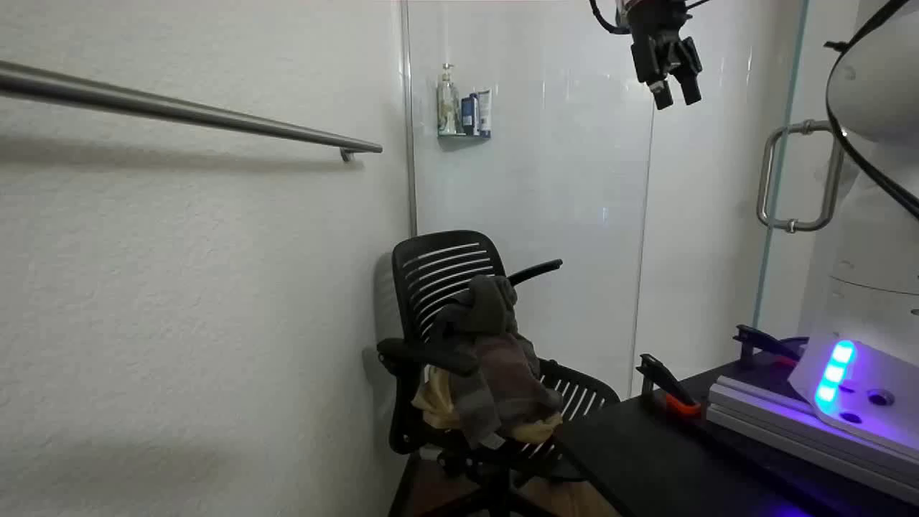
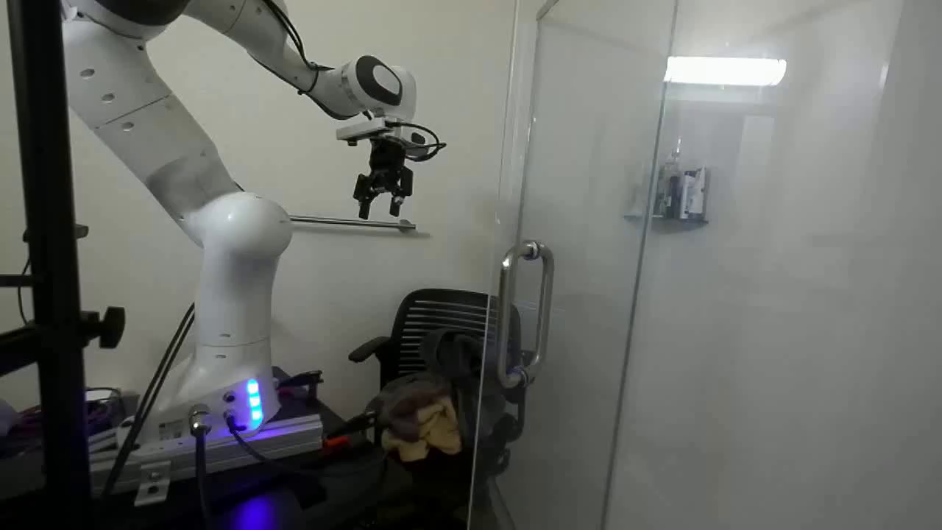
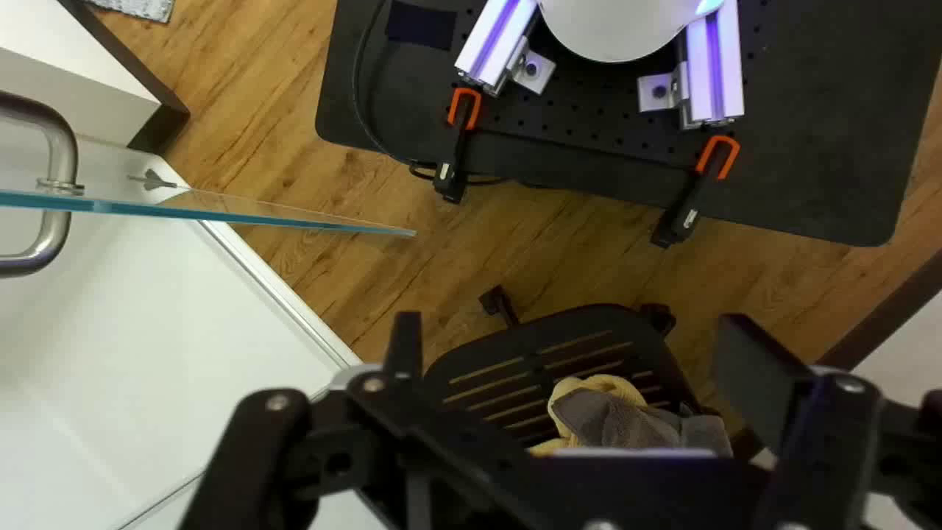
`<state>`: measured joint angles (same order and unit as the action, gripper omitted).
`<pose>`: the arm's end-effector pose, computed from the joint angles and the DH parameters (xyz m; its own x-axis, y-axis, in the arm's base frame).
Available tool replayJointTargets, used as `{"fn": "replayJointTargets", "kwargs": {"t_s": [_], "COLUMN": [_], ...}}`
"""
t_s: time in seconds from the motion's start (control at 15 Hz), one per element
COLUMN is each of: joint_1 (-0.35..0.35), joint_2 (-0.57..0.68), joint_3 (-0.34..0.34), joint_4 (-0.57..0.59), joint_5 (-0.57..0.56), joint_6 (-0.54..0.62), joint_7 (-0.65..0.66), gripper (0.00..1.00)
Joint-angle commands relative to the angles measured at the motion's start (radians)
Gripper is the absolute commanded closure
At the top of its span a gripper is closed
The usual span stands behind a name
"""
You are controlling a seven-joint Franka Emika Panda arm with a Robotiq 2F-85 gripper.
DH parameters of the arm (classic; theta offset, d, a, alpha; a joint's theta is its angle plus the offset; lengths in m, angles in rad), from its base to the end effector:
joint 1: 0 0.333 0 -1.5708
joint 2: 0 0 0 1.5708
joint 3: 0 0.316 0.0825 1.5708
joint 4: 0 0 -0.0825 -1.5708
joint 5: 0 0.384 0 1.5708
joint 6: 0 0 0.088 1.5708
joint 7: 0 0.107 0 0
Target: Move the towel from the seat of the chair to the back of the chair
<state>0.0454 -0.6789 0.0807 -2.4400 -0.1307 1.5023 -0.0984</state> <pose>0.3154 0.0287 0.5141 0.9456 0.1781 -0.2723 0.2250 -0.9624 0.1519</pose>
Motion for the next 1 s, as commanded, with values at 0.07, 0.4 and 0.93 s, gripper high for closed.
{"fn": "replayJointTargets", "kwargs": {"t_s": [0.07,0.4,0.93], "joint_1": [0.012,-0.016,0.018], "joint_2": [0.035,0.177,0.270], "joint_3": [-0.019,0.029,0.090], "joint_4": [0.013,0.070,0.086], "joint_5": [0.005,0.052,0.056], "joint_6": [0.003,0.096,0.126], "joint_7": [0.019,0.253,0.430], "gripper": [0.00,0.00,0.00]}}
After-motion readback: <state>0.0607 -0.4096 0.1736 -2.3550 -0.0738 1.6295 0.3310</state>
